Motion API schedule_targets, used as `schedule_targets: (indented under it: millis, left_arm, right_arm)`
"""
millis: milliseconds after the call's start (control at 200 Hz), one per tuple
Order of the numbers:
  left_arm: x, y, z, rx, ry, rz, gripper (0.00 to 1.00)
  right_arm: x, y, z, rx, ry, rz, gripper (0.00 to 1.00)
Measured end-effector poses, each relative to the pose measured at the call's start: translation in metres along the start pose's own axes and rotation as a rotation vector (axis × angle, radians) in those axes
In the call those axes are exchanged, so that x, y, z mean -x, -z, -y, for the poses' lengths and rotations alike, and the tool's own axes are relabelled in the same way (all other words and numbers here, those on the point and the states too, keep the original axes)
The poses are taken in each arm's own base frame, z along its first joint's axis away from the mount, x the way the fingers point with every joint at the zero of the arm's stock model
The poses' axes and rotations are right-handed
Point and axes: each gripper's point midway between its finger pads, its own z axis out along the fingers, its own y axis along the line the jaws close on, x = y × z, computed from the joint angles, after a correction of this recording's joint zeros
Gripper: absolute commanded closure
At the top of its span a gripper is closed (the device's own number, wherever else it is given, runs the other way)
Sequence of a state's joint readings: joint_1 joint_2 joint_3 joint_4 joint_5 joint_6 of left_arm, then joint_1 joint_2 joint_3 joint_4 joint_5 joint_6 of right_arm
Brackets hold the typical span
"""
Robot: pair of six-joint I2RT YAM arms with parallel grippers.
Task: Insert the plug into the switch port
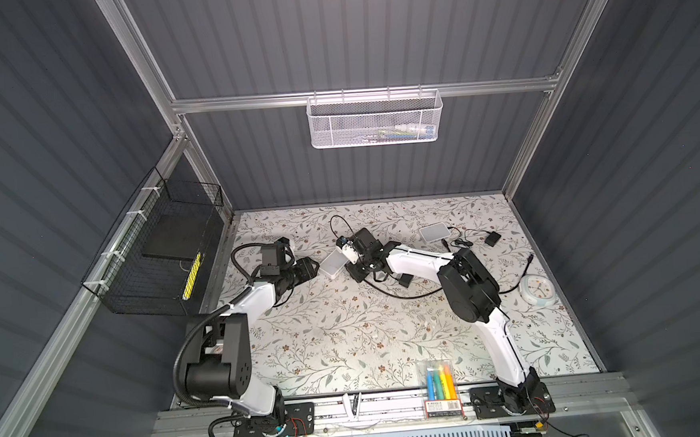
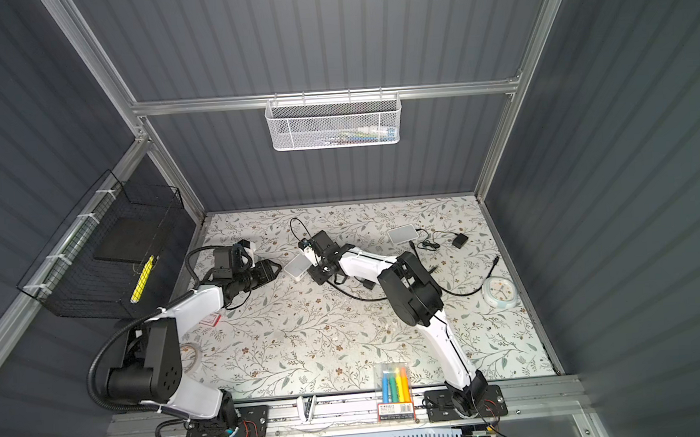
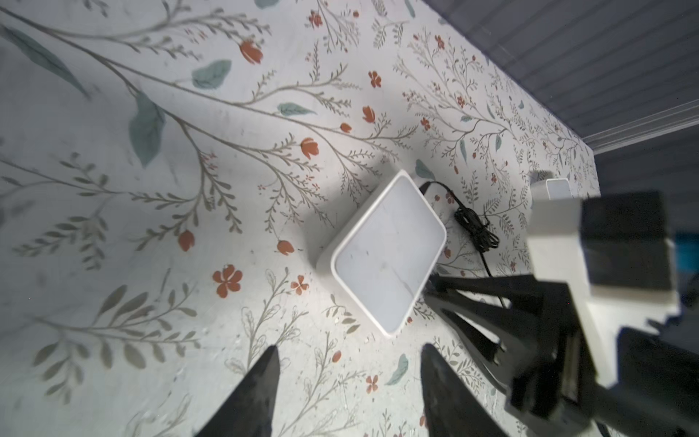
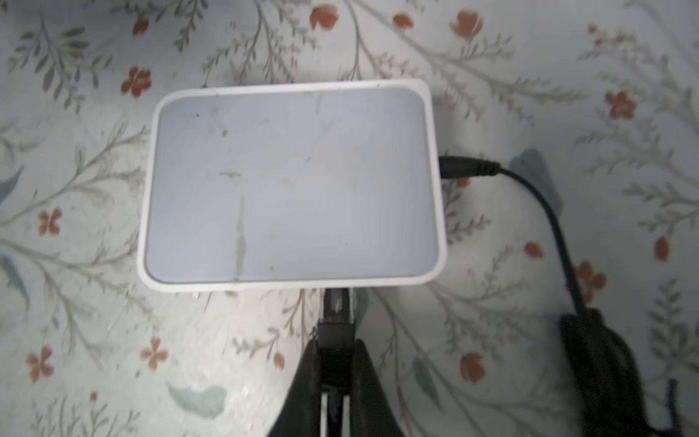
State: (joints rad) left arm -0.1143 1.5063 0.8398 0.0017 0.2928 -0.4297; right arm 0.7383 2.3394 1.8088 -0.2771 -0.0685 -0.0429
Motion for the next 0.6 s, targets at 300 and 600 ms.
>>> schedule_targets:
  millis: [300,600]
  left_arm:
    - [-0.008,0.035,-0.019,0.131,-0.023,0.075,0.40]
    - [0.005,0.042,-0.036,0.239,-0.069,0.154,0.35]
  right_arm:
    - [0.039,-0.014,0.014,-0.059,-0.116,0.066,0.48]
    - [0.015,0.028,0.019,-0.089,-0.133,0.034,0.01]
